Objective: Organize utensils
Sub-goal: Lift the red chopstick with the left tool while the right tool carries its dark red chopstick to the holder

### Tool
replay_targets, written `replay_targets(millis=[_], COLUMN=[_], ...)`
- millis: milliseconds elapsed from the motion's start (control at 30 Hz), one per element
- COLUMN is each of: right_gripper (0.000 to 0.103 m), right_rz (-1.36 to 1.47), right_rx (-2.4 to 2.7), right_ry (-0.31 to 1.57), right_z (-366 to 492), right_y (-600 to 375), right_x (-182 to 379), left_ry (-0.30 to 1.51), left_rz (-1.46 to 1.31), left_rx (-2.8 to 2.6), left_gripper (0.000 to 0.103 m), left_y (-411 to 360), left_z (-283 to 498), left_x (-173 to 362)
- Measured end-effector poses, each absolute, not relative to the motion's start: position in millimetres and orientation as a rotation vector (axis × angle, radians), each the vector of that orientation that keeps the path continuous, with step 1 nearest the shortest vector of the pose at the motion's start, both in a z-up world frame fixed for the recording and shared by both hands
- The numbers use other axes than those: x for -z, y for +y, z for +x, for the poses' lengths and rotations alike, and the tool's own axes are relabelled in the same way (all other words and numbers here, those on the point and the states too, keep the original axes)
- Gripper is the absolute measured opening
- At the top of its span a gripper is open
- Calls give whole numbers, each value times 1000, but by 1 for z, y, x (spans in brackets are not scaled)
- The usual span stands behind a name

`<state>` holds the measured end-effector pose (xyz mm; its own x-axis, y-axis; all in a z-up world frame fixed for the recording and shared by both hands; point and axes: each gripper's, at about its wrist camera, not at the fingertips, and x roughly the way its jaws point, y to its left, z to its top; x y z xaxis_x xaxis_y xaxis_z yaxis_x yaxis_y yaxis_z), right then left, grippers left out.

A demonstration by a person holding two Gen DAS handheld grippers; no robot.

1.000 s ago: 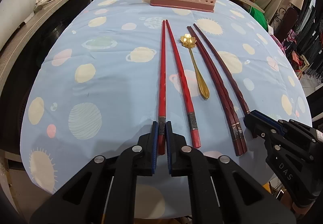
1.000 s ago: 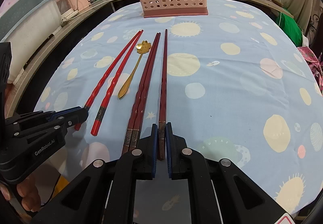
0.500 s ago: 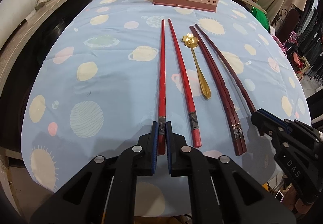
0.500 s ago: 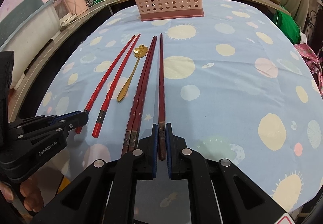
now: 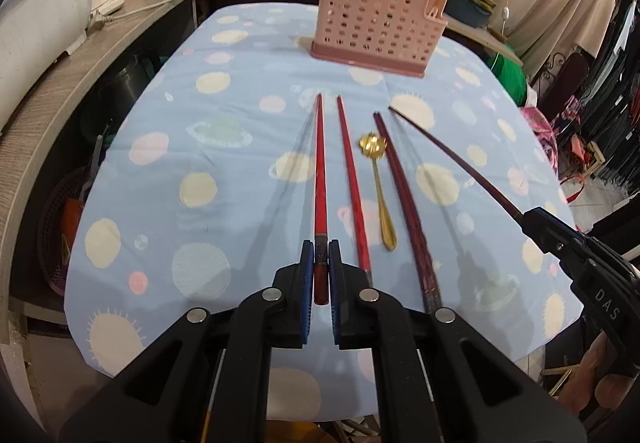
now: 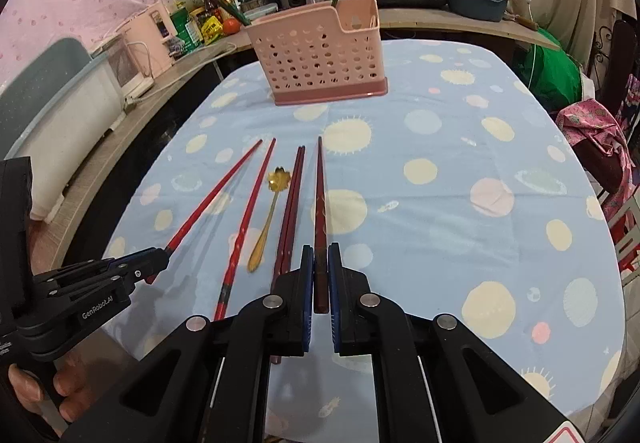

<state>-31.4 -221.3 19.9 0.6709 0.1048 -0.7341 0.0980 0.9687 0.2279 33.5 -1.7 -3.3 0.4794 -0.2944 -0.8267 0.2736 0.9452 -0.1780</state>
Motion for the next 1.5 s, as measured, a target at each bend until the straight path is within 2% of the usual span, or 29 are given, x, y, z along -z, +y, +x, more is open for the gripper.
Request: replay_targets(millis=[367, 1167, 1500], right_gripper=[7, 7, 7], right_rz=[295, 353, 405], right_rx=[13, 28, 0], right_ry=[692, 505, 378], right_z=[-17, 50, 89], right_y=[-250, -290, -311], right_x=[-73, -143, -193], left_ry=[893, 682, 533], left_rz=[-72, -94, -110], left_rx=[340, 346, 350], left_gripper=[7, 7, 7], left_y=[5, -20, -31], left_z=[56, 137, 170], left_x=[-54, -147, -212])
